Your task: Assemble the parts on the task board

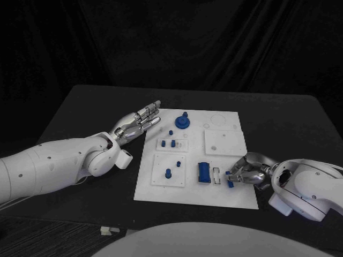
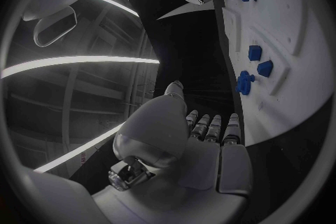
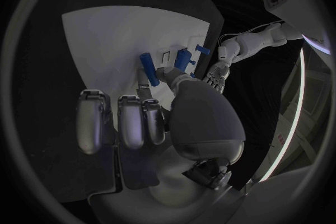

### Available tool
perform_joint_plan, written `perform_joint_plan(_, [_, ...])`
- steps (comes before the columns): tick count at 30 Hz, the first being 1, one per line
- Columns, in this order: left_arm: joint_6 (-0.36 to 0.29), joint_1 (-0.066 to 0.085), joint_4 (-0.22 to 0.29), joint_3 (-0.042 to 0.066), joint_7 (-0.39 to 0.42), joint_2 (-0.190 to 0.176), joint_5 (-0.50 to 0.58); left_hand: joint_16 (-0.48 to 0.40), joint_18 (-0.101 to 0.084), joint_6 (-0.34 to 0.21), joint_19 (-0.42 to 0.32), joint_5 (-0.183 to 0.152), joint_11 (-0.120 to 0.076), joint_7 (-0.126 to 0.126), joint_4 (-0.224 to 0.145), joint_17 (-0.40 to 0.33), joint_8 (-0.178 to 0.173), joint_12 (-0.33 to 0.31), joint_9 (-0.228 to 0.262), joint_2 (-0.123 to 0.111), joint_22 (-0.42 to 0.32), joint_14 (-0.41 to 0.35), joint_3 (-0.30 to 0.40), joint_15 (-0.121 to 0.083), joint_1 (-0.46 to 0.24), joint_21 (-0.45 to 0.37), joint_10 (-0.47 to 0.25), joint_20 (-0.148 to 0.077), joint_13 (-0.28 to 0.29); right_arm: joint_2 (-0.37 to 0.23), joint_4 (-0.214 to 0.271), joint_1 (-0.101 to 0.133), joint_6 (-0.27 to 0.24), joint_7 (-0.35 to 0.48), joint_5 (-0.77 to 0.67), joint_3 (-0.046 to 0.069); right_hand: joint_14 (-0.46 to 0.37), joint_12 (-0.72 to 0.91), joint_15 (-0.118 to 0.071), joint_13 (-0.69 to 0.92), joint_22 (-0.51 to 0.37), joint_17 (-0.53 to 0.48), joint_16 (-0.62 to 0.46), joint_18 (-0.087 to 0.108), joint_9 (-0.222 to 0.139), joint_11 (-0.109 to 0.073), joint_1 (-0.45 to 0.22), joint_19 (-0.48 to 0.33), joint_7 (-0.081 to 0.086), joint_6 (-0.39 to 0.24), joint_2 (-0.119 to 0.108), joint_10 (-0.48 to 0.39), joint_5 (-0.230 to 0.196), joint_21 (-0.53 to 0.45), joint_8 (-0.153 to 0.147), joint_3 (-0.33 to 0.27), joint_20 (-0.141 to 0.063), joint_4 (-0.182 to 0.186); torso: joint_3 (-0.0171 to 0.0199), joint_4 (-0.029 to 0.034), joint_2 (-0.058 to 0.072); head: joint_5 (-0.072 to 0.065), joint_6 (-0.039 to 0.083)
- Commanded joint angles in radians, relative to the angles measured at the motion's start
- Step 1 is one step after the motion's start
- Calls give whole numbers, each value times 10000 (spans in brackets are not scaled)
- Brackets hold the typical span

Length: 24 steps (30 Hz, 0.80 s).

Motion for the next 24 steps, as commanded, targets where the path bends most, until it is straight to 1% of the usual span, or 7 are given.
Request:
perform_joint_plan(1, [109, -10, 26, 9, 337, 19, 50, -36, -26, 0, 12, 64, 86, 66, -8, -9, 43, -34, 10, -34, 11, 11, 55, 51, 103, 8, 0, 48, -16, 47, -25, -29, -302, 124, 787, -4, 689, 26, 54, 2635, 2195, 712, -64, -61, 1, 55, -94, 518, -11, 50, 12, 1042, -78, -36, -48, 50, 65, 27, -7, -20, 3, -2, -2])
perform_joint_plan(6, [126, -10, 27, 9, 306, 34, 50, -36, -26, 3, 15, 72, 93, 70, -12, -9, 43, -34, 10, -37, 13, 11, 58, 56, 107, 11, 0, 52, -16, 156, -47, -29, -452, 154, 865, -4, 684, 26, 51, 2635, 2184, 694, -74, -53, -18, 48, -217, 503, -21, 62, 39, 1042, -344, -67, -75, 46, 66, 38, -9, -12, 7, -15, -2])
perform_joint_plan(11, [140, -10, 30, 9, 266, 54, 50, -36, -27, 5, 14, 79, 99, 74, -17, -9, 44, -34, 11, -38, 12, 11, 62, 60, 112, 10, 0, 56, -16, 260, -55, -28, -600, 207, 888, -2, 680, 26, 43, 2635, 2174, 672, -85, -45, -29, 38, -393, 488, -37, 101, 97, 1042, -775, -100, -88, 11, 63, 72, -5, 3, 2, -13, -2])
perform_joint_plan(14, [147, -10, 33, 9, 243, 57, 50, -36, -28, 31, 16, 102, 108, 103, -36, -9, 50, -34, 15, -46, 13, 11, 73, 77, 131, 11, 0, 68, -16, 299, -58, -28, -691, 259, 892, -1, 683, 26, 39, 2635, 2177, 689, -77, -48, -23, 32, -418, 492, -47, 122, 114, 1042, -857, -90, -78, 5, 60, 73, 0, 7, -6, 5, -2])
perform_joint_plan(18, [156, -10, 36, 9, 210, 56, 50, -36, -31, 73, 17, 118, 95, 200, -63, -9, 60, -34, 23, -47, 13, 11, 98, 91, 155, 12, 0, 85, -16, 334, -61, -27, -735, 297, 895, 1, 684, 26, 24, 2635, 2171, 689, -76, -42, 5, 13, -498, 484, -70, 166, 153, 1042, -1102, -111, -46, -34, 50, 94, -2, -12, -8, 32, -2])
perform_joint_plan(20, [161, -10, 34, 9, 200, 56, 50, -36, -31, 81, 18, 122, 88, 229, -71, -9, 62, -34, 24, -49, 14, 11, 103, 95, 161, 13, 0, 88, -16, 344, -59, -27, -749, 307, 896, 1, 683, 26, 11, 2635, 2169, 681, -80, -41, 42, -5, -589, 483, -92, 194, 195, 1042, -1413, -116, -12, -91, 37, 134, -3, -14, -7, 40, -2])
perform_joint_plan(24, [173, -10, 19, 9, 185, 68, 50, -36, -31, 104, 19, 131, 75, 278, -75, -9, 67, -34, 28, -48, 14, 11, 112, 102, 163, 14, 0, 95, -16, 355, -61, -26, -773, 319, 896, 2, 684, 26, 3, 2635, 2168, 680, -81, -41, 63, -10, -667, 482, -99, 188, 228, 1042, -1637, -121, -3, -141, 30, 184, -2, -22, -11, 71, -2])
